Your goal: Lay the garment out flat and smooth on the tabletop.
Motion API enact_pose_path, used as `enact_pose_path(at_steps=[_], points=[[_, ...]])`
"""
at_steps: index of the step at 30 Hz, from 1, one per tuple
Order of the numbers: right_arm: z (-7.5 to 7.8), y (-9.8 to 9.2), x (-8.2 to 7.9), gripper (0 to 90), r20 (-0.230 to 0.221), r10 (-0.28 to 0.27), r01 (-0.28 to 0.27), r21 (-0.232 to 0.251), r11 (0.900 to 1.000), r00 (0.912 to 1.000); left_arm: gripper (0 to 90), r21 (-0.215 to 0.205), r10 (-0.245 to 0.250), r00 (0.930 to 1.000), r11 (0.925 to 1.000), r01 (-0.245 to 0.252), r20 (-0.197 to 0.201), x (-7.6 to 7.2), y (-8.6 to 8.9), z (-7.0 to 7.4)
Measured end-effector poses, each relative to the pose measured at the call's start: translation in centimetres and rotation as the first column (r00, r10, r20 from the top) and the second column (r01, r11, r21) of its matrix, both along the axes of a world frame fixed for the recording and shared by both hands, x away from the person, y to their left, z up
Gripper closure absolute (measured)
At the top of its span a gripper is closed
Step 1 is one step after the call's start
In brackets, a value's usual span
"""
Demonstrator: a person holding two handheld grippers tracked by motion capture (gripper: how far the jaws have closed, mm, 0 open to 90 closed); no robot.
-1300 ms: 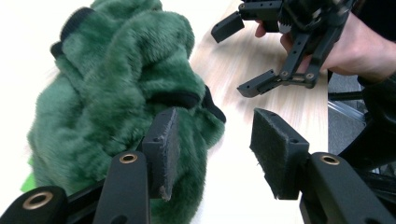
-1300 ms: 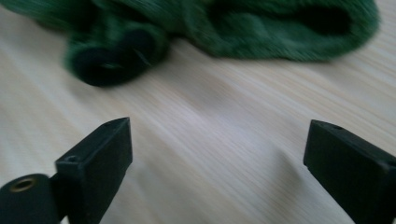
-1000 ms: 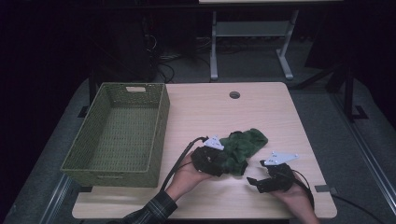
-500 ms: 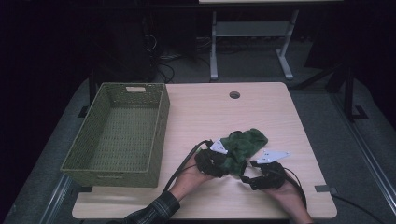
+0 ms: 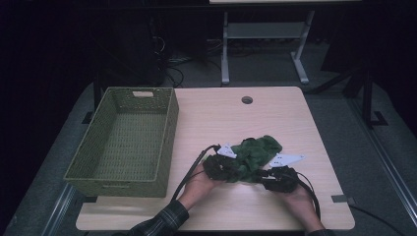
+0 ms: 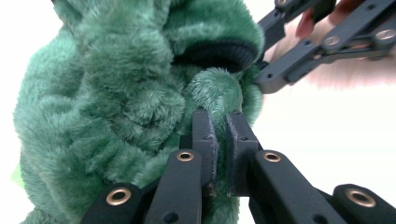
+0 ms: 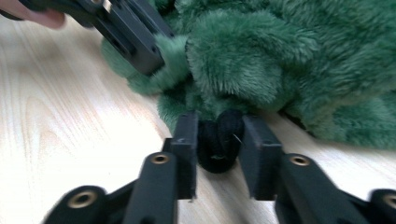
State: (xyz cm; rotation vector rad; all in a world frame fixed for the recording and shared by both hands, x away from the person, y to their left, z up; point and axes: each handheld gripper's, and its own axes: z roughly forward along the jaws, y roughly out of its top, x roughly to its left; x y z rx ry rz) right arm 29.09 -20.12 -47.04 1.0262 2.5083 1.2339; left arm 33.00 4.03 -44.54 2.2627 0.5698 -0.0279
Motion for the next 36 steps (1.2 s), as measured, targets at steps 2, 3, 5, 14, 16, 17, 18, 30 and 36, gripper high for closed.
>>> enact_pose_path(at_steps=[2, 3, 5, 14, 16, 17, 18, 30, 36], points=[[0.2, -0.2, -0.1, 73.7, 0.0, -0.007, 0.007, -0.003, 1.0, 1.0, 84.5, -0.031, 0.002, 1.0, 0.9995, -0.002, -0.007, -0.1, 0.3, 0.5], [0.3, -0.3, -0.2, 74.0, 0.002, -0.01, 0.01, 0.0, 1.0, 0.9999, 84.5, -0.039, 0.001, 1.0, 0.9992, -0.001, -0.005, -0.2, 0.4, 0.7], [0.7, -0.6, -0.3, 74.2, 0.008, -0.015, 0.015, 0.003, 1.0, 0.9999, 84.5, -0.053, 0.001, 1.0, 0.9986, -0.001, -0.002, -0.3, 0.8, 1.2], [1.9, -2.9, -1.1, 74.5, 0.055, -0.048, 0.046, 0.031, 0.998, 0.9973, 84.6, -0.09, 0.04, 0.9992, 0.9952, -0.039, 0.006, -0.6, 3.5, 2.7], [2.0, -3.5, -1.3, 74.5, 0.056, -0.062, 0.06, 0.036, 0.998, 0.9965, 84.7, -0.085, 0.045, 0.999, 0.9953, -0.044, 0.004, -0.8, 4.0, 2.7], [2.1, -3.8, -1.3, 74.6, 0.06, -0.066, 0.064, 0.036, 0.997, 0.996, 85.0, -0.086, 0.05, 0.9987, 0.995, -0.05, -0.002, -0.9, 4.3, 2.6], [2.1, -4.2, -1.4, 74.6, 0.059, -0.074, 0.072, 0.034, 0.997, 0.9955, 85.2, -0.079, 0.051, 0.9987, 0.9956, -0.051, 0.003, -1.0, 4.6, 2.6], [2.0, -7.7, -2.7, 70.9, 0.025, -0.143, 0.143, 0.013, 0.99, 0.9894, 76.9, -0.013, 0.119, 0.9929, 0.9928, -0.119, -0.003, -1.5, 6.4, 1.3], [2.8, -7.9, -3.0, 54.8, 0.092, -0.173, 0.174, 0.005, 0.985, 0.9805, 66.4, -0.076, 0.153, 0.9877, 0.9857, -0.151, 0.031, -1.8, 7.0, 3.4]])
